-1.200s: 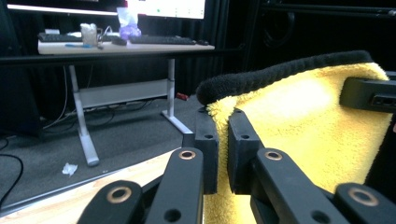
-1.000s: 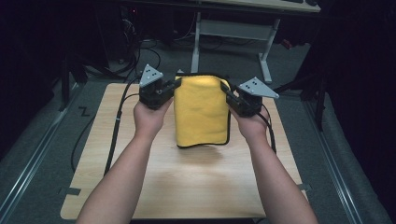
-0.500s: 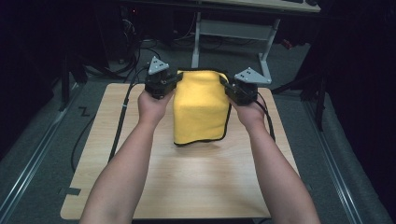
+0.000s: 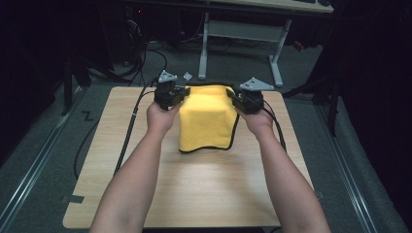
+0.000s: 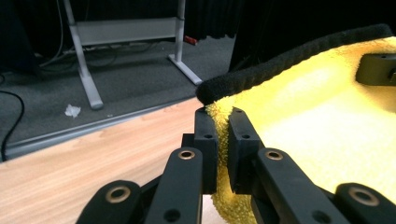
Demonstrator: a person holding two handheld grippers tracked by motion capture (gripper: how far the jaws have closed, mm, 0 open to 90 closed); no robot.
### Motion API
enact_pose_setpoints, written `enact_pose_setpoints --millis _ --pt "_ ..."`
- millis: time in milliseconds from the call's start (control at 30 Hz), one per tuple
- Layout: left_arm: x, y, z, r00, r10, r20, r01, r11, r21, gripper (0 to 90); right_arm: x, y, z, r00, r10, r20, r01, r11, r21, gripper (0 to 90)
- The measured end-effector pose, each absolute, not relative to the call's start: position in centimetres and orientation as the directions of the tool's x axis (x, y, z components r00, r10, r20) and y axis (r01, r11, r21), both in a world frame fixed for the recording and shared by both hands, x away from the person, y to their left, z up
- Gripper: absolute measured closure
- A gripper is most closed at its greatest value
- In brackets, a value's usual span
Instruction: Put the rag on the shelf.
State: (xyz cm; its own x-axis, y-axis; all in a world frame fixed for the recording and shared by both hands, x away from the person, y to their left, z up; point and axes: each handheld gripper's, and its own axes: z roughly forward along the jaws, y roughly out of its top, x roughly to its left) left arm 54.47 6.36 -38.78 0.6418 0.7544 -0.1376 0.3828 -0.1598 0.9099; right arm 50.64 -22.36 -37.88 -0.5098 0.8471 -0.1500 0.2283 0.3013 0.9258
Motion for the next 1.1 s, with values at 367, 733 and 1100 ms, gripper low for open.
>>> enact_pose_setpoints --millis 367,733,1100 --pt "54.6 6.8 -40.4 0.638 0.749 -0.177 0.43 -0.156 0.889 84.3 50.9 -22.8 -39.2 -0.522 0.844 -0.121 0.283 0.305 0.909 75.3" --pt "54.9 7.2 -42.4 0.636 0.72 -0.279 0.507 -0.116 0.854 84.3 50.6 -22.9 -41.1 -0.509 0.855 -0.101 0.317 0.295 0.901 81.5" --pt "54.9 7.8 -44.2 0.639 0.675 -0.369 0.55 -0.065 0.833 84.0 50.7 -23.2 -42.0 -0.504 0.862 -0.044 0.345 0.248 0.905 81.1"
